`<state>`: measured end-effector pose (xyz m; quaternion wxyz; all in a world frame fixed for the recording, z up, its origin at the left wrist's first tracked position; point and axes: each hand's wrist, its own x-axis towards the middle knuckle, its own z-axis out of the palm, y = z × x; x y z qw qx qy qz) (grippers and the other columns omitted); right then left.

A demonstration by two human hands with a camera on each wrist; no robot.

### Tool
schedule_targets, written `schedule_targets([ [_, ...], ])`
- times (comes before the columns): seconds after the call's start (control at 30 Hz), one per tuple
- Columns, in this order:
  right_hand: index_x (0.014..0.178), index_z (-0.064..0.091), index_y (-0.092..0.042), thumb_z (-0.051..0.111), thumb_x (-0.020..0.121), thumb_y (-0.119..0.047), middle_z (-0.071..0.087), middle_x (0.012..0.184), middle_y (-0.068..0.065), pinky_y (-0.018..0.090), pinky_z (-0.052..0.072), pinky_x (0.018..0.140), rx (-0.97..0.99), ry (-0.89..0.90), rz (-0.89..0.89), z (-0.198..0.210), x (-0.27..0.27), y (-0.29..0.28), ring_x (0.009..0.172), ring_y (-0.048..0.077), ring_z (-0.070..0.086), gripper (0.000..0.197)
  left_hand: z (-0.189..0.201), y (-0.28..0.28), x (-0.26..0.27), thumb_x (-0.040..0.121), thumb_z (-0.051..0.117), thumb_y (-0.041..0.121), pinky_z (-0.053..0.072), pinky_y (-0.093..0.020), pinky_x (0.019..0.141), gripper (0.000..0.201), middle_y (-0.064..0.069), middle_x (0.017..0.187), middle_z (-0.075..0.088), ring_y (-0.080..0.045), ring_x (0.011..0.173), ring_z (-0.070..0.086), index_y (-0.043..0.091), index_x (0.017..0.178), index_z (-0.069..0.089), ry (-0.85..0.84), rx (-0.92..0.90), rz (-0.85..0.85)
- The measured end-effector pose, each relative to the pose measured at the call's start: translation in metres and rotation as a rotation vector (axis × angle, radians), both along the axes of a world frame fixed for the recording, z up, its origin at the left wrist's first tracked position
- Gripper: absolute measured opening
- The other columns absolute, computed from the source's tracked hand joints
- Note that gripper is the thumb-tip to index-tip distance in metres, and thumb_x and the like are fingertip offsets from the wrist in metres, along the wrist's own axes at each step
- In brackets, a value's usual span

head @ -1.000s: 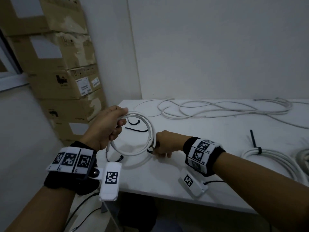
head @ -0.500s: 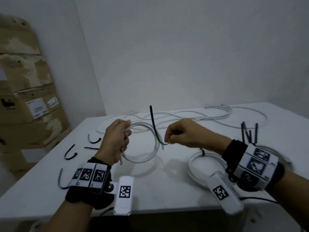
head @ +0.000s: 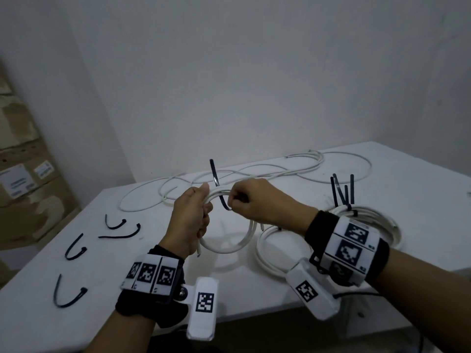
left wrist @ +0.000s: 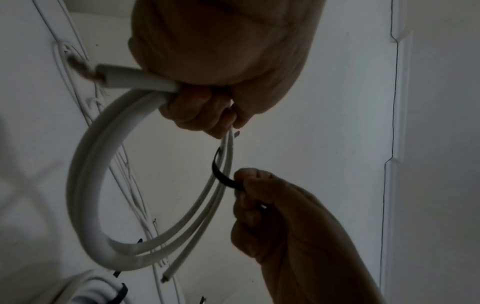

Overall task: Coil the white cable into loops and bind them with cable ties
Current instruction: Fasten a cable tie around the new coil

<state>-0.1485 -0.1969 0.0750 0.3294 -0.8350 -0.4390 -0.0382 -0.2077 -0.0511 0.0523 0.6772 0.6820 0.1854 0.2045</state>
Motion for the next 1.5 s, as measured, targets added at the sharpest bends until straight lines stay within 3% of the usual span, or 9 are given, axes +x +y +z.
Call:
schedule_targets([
  [0.13, 0.094, 0.065, -0.007, 0.051, 0.091, -0.011, 0.051, 0.081, -0.004, 0.008, 0.034, 0.063, 0.070, -0.099, 0.023, -0.009, -0.004, 0.003, 0.073, 0.009, 0.045, 0.015, -0.004, 0.001, -0.001, 0.097, 0.051, 0.032, 0.016, -0.017, 0.037, 0.017, 0.008, 0.050, 0.037, -0.008, 0.039, 0.023, 0.021, 0.095, 0.063, -0.008, 0.060, -0.013],
  [0.27, 0.097, 0.061, -0.006, 0.048, 0.093, -0.010, 0.057, 0.092, 0.003, 0.016, 0.032, 0.067, 0.111, -0.107, 0.043, -0.021, -0.007, 0.003, 0.081, 0.012, 0.047, 0.014, -0.012, 0.002, -0.001, 0.090, 0.063, 0.036, 0.018, -0.017, 0.036, 0.024, 0.007, 0.054, 0.038, -0.009, 0.040, 0.022, 0.023, 0.109, 0.069, -0.014, 0.089, -0.018],
  [0.5, 0.099, 0.060, -0.004, 0.049, 0.094, -0.009, 0.049, 0.088, -0.003, 0.008, 0.032, 0.065, 0.067, -0.165, 0.124, -0.031, -0.019, -0.005, 0.077, 0.010, 0.041, 0.013, -0.017, 0.003, 0.006, 0.082, 0.072, 0.026, 0.018, -0.018, 0.037, 0.022, 0.008, 0.049, 0.037, -0.010, 0.040, 0.022, 0.021, 0.103, 0.074, -0.057, 0.062, 0.027],
  [0.67, 0.101, 0.063, -0.006, 0.052, 0.093, -0.010, 0.057, 0.089, -0.001, 0.005, 0.033, 0.067, 0.113, -0.144, 0.103, -0.031, -0.016, -0.015, 0.070, 0.004, 0.043, 0.013, -0.018, 0.004, 0.009, 0.082, 0.073, 0.023, 0.021, -0.018, 0.036, 0.022, 0.010, 0.047, 0.036, -0.009, 0.039, 0.025, 0.019, 0.103, 0.073, -0.087, 0.078, 0.060],
  [0.8, 0.098, 0.067, -0.007, 0.056, 0.092, -0.009, 0.062, 0.087, -0.004, 0.006, 0.036, 0.067, 0.156, -0.089, 0.092, -0.019, -0.014, -0.024, 0.071, 0.001, 0.048, 0.013, -0.018, -0.003, 0.009, 0.081, 0.074, 0.019, 0.034, -0.018, 0.051, 0.016, 0.017, 0.051, 0.054, -0.004, 0.050, 0.043, 0.018, 0.097, 0.074, -0.164, 0.153, 0.089],
  [0.93, 0.102, 0.068, -0.009, 0.060, 0.090, -0.010, 0.064, 0.087, -0.003, 0.007, 0.041, 0.066, 0.381, -0.008, -0.022, -0.013, -0.009, -0.023, 0.073, 0.004, 0.056, 0.014, -0.019, -0.013, 0.009, 0.082, 0.074, 0.015, 0.048, -0.013, 0.071, 0.012, 0.002, 0.088, 0.074, -0.006, 0.082, 0.067, 0.012, 0.093, 0.075, -0.302, 0.280, 0.111],
  [1.1, 0.088, 0.056, -0.022, 0.066, 0.084, -0.006, 0.062, 0.081, -0.002, 0.026, 0.053, 0.073, 0.843, 0.400, -0.196, -0.031, -0.004, -0.008, 0.073, 0.012, 0.061, 0.019, -0.025, -0.025, 0.009, 0.084, 0.073, 0.018, 0.050, -0.022, 0.072, 0.007, 0.006, 0.081, 0.073, -0.008, 0.076, 0.066, 0.018, 0.091, 0.076, -0.375, 0.422, 0.164],
  [1.23, 0.092, 0.053, -0.018, 0.063, 0.085, -0.001, 0.067, 0.086, -0.002, 0.013, 0.049, 0.072, 0.868, 0.284, -0.174, -0.043, -0.014, -0.010, 0.077, 0.003, 0.063, 0.021, -0.031, -0.023, 0.006, 0.086, 0.068, 0.026, 0.053, -0.027, 0.074, 0.011, 0.016, 0.080, 0.071, -0.004, 0.079, 0.066, 0.028, 0.093, 0.076, -0.355, 0.710, 0.309],
  [1.5, 0.099, 0.042, -0.019, 0.061, 0.086, 0.000, 0.071, 0.094, 0.000, 0.006, 0.044, 0.070, 0.844, 0.205, -0.137, -0.049, -0.017, -0.012, 0.076, -0.002, 0.063, 0.029, -0.033, -0.021, 0.002, 0.086, 0.062, 0.029, 0.039, -0.014, 0.057, 0.018, 0.007, 0.077, 0.075, -0.011, 0.066, 0.067, 0.024, 0.095, 0.076, -0.439, 1.122, 0.391],
])
